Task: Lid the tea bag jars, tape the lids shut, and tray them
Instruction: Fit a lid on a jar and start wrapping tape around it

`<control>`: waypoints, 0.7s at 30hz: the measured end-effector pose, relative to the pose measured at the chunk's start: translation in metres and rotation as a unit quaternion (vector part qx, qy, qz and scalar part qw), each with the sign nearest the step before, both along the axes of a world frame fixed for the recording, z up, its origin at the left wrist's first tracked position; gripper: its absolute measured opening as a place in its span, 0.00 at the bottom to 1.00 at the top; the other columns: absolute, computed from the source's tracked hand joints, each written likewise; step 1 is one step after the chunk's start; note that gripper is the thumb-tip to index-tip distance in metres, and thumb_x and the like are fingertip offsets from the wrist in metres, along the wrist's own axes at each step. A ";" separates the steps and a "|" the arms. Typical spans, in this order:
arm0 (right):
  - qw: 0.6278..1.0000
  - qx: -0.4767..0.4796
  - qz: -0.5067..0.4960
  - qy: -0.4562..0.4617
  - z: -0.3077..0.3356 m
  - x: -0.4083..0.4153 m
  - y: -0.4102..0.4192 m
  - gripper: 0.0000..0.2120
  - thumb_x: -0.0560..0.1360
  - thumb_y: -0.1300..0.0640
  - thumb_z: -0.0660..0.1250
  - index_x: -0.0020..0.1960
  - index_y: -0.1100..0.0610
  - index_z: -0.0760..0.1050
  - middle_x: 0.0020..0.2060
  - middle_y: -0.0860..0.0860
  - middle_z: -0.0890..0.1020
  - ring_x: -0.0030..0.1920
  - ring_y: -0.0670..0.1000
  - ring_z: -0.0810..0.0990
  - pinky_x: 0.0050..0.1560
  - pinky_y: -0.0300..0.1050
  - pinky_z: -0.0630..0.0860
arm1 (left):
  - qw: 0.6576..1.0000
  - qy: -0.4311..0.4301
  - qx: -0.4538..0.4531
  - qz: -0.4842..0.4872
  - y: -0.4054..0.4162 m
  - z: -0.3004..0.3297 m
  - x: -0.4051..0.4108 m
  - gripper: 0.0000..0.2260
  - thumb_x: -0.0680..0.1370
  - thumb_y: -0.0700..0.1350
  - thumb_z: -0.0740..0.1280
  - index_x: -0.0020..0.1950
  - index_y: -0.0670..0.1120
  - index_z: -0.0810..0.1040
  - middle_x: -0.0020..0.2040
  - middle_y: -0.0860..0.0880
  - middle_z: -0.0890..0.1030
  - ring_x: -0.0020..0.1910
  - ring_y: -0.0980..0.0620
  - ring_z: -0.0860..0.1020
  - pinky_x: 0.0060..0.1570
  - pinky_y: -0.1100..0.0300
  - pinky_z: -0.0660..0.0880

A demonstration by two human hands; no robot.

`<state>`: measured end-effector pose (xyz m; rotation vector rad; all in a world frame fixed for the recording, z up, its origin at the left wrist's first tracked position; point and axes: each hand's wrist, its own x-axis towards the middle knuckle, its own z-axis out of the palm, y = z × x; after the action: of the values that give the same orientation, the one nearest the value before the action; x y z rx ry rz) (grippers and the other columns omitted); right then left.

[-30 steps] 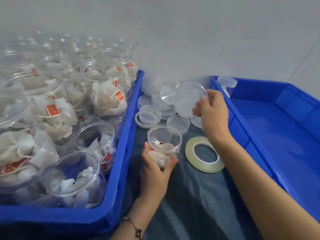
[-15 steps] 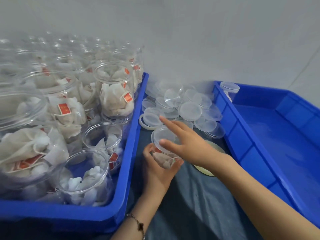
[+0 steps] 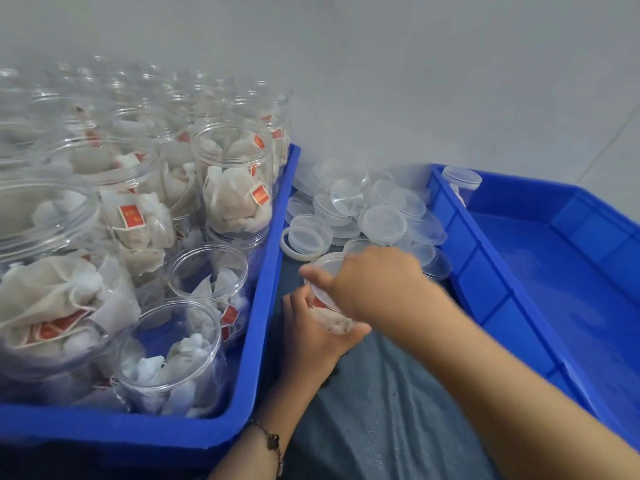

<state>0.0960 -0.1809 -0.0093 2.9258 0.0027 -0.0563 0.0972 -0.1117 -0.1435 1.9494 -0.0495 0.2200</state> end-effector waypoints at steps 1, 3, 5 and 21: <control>0.998 0.042 0.004 0.041 0.014 0.003 -0.009 0.31 0.75 0.31 0.48 0.66 0.51 0.67 0.53 0.55 0.77 0.46 0.54 0.74 0.39 0.46 0.70 | 1.000 0.002 -0.002 0.002 0.000 0.001 -0.001 0.37 0.52 0.62 0.73 0.56 0.48 0.69 0.51 0.52 0.72 0.49 0.54 0.74 0.45 0.57 0.73; 0.985 0.093 0.035 0.141 0.037 0.006 -0.027 0.33 0.72 0.34 0.61 0.73 0.38 0.54 0.74 0.51 0.57 0.72 0.58 0.56 0.64 0.60 0.64 | 1.000 -0.004 -0.011 0.007 0.000 0.001 -0.001 0.37 0.52 0.59 0.76 0.58 0.49 0.71 0.52 0.52 0.74 0.51 0.55 0.75 0.48 0.55 0.77; 0.957 0.164 0.093 0.218 0.043 0.007 -0.033 0.40 0.70 0.44 0.70 0.72 0.31 0.47 0.76 0.43 0.43 0.76 0.51 0.43 0.71 0.56 0.54 | 0.999 -0.012 -0.044 -0.016 0.000 0.000 -0.002 0.35 0.54 0.56 0.77 0.58 0.48 0.72 0.52 0.51 0.76 0.51 0.55 0.77 0.48 0.55 0.78; 0.961 0.160 0.200 -0.102 -0.042 0.009 -0.027 0.20 0.75 0.41 0.59 0.67 0.41 0.70 0.66 0.45 0.70 0.68 0.49 0.64 0.61 0.47 0.62 | 1.000 -0.019 0.002 0.000 -0.008 -0.011 0.007 0.27 0.56 0.60 0.72 0.48 0.61 0.61 0.36 0.61 0.73 0.38 0.79 0.71 0.32 0.79 0.67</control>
<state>0.1046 -0.2078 -0.0518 3.1667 0.6236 0.3406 0.1042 -0.1196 -0.1546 1.9491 -0.0757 0.2573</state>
